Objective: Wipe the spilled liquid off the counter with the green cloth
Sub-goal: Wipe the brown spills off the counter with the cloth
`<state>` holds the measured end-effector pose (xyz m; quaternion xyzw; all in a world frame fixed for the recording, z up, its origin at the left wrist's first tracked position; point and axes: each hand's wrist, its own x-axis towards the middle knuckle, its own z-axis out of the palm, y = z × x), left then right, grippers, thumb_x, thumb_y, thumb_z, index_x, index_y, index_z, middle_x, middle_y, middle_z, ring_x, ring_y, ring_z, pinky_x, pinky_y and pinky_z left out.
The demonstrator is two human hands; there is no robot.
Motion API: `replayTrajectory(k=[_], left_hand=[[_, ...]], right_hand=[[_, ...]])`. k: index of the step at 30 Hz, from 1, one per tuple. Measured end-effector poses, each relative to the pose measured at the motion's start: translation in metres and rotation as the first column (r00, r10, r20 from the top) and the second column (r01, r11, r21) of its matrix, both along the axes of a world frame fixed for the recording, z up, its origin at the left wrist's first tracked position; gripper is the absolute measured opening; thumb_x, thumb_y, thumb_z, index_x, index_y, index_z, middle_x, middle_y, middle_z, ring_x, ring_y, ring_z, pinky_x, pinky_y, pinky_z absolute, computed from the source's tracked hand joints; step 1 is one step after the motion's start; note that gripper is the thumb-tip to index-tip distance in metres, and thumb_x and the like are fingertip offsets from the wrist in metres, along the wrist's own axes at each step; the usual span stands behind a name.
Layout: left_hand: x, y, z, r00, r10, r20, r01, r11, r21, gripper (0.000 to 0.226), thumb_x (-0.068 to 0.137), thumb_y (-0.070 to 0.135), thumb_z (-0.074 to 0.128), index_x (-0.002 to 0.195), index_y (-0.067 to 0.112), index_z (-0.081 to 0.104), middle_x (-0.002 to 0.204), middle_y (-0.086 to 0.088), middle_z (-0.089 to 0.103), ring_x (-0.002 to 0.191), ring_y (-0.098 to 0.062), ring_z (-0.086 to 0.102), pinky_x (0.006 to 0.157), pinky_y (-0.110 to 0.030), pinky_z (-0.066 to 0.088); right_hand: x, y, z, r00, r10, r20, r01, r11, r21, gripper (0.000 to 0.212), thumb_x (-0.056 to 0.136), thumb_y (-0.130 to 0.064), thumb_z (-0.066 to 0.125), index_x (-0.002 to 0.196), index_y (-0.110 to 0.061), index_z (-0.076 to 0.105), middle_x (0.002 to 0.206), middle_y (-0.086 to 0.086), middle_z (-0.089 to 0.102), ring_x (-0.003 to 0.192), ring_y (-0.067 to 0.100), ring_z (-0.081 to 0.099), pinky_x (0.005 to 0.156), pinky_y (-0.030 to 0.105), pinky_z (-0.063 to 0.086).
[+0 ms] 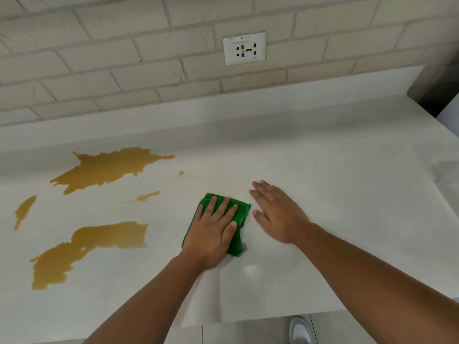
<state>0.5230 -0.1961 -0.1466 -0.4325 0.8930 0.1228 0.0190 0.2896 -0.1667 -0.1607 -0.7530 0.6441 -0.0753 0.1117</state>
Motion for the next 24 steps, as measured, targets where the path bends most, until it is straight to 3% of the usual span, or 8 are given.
replayTrajectory(k=[5,7,9,11,13,15,19,24], left_hand=[[0.056,-0.014,-0.007,0.985,0.174,0.005,-0.174,0.984,-0.038,0.062,0.097,0.057,0.011,0.156,0.038,0.014,0.163,0.016,0.0,0.151,-0.013,-0.009,0.123,-0.04,-0.001],[0.063,-0.045,-0.009,0.94,0.339,0.03,-0.337,0.94,-0.05,0.066,0.095,0.058,0.008,0.156,0.033,0.014,0.164,0.011,0.002,0.152,-0.018,-0.005,0.123,-0.043,0.001],[0.059,-0.083,-0.01,0.874,0.482,0.057,-0.479,0.875,-0.068,0.065,0.097,0.055,0.01,0.157,0.03,0.012,0.165,0.005,0.004,0.152,-0.025,-0.001,0.122,-0.047,0.003],[0.046,-0.112,-0.008,0.81,0.583,0.07,-0.582,0.812,-0.04,0.061,0.1,0.05,0.015,0.157,0.028,0.01,0.165,0.003,0.003,0.151,-0.028,-0.001,0.121,-0.051,0.002],[0.028,-0.128,-0.006,0.772,0.63,0.084,-0.631,0.776,-0.008,0.06,0.101,0.047,0.016,0.158,0.028,0.008,0.166,0.003,0.001,0.151,-0.029,-0.003,0.12,-0.054,0.001],[0.008,-0.132,-0.005,0.803,0.588,0.103,-0.588,0.808,-0.031,0.06,0.101,0.047,0.013,0.158,0.028,0.006,0.166,0.003,-0.001,0.151,-0.03,-0.004,0.12,-0.054,0.0],[-0.025,-0.092,-0.003,0.959,0.261,0.113,-0.254,0.965,-0.068,0.071,0.092,0.056,-0.001,0.157,0.03,0.011,0.165,0.007,0.002,0.152,-0.026,-0.002,0.122,-0.048,0.0],[0.018,-0.034,-0.002,0.999,0.025,0.04,-0.024,0.999,-0.024,0.062,0.098,0.059,0.011,0.156,0.038,0.01,0.161,0.017,-0.004,0.15,-0.012,-0.013,0.122,-0.037,-0.008]], right_hand=[[-0.007,-0.009,0.007,1.0,0.015,-0.021,-0.015,1.0,0.011,0.071,0.094,-0.049,0.009,0.156,-0.017,0.023,0.165,-0.001,0.013,0.152,0.014,0.006,0.124,0.036,0.005],[-0.011,-0.016,0.009,0.998,0.01,-0.059,-0.01,1.0,0.014,0.067,0.097,-0.05,0.015,0.155,-0.018,0.025,0.166,0.0,0.011,0.152,0.017,0.006,0.124,0.039,0.006],[-0.014,-0.025,0.012,0.998,-0.03,-0.054,0.032,0.999,0.033,0.074,0.094,-0.056,0.007,0.154,-0.017,0.025,0.166,0.002,0.008,0.152,0.02,0.005,0.124,0.043,0.007],[-0.017,-0.033,0.012,0.997,-0.064,-0.042,0.066,0.997,0.048,0.08,0.091,-0.059,-0.001,0.155,-0.017,0.023,0.166,0.003,0.005,0.152,0.021,0.002,0.123,0.045,0.007],[-0.021,-0.039,0.011,0.996,-0.072,-0.056,0.076,0.995,0.058,0.073,0.097,-0.056,0.004,0.155,-0.017,0.02,0.166,0.004,0.002,0.152,0.022,-0.003,0.123,0.047,0.004],[-0.024,-0.04,0.007,0.995,-0.06,-0.084,0.065,0.996,0.064,0.065,0.101,-0.052,0.011,0.157,-0.018,0.016,0.166,0.004,-0.002,0.152,0.022,-0.008,0.123,0.048,0.001],[-0.026,-0.039,-0.001,0.994,-0.05,-0.102,0.053,0.998,0.02,0.068,0.099,-0.053,0.007,0.157,-0.018,0.017,0.166,0.004,0.001,0.152,0.022,-0.006,0.123,0.048,0.002],[-0.029,-0.037,-0.002,0.996,-0.05,-0.072,0.049,0.999,-0.02,0.069,0.1,-0.055,0.005,0.156,-0.019,0.021,0.166,0.002,0.006,0.153,0.02,-0.002,0.123,0.047,0.005]])
